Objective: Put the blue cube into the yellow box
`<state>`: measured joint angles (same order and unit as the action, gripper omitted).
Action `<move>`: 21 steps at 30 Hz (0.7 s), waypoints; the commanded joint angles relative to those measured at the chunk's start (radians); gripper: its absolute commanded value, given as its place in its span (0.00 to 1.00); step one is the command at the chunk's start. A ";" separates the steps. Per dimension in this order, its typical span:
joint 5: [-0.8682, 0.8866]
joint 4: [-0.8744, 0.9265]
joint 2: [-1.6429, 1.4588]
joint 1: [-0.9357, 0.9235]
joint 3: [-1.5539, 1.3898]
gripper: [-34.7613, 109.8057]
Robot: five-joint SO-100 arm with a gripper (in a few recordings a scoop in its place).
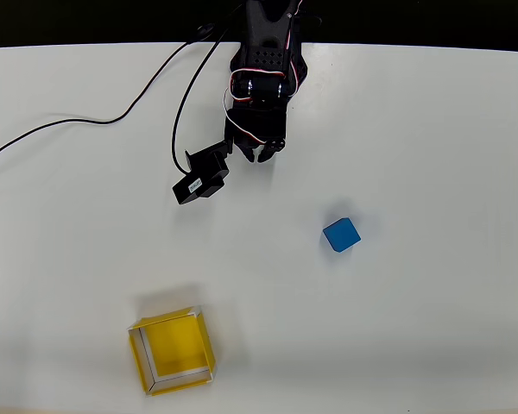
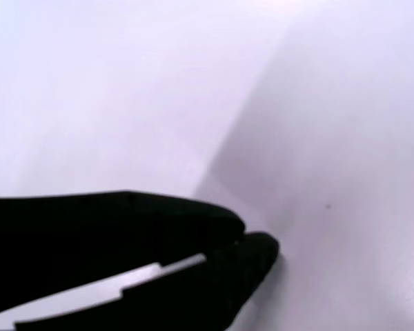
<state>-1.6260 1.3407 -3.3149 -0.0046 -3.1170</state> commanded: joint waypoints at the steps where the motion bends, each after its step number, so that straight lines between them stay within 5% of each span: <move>1: 0.017 0.018 -0.031 -0.002 -0.028 0.24; 15: -0.057 0.017 -0.029 0.009 -0.028 0.24; 21: -0.075 -0.321 0.127 0.012 0.063 0.35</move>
<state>-1.7012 1.2226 -3.2720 -0.0015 -3.1155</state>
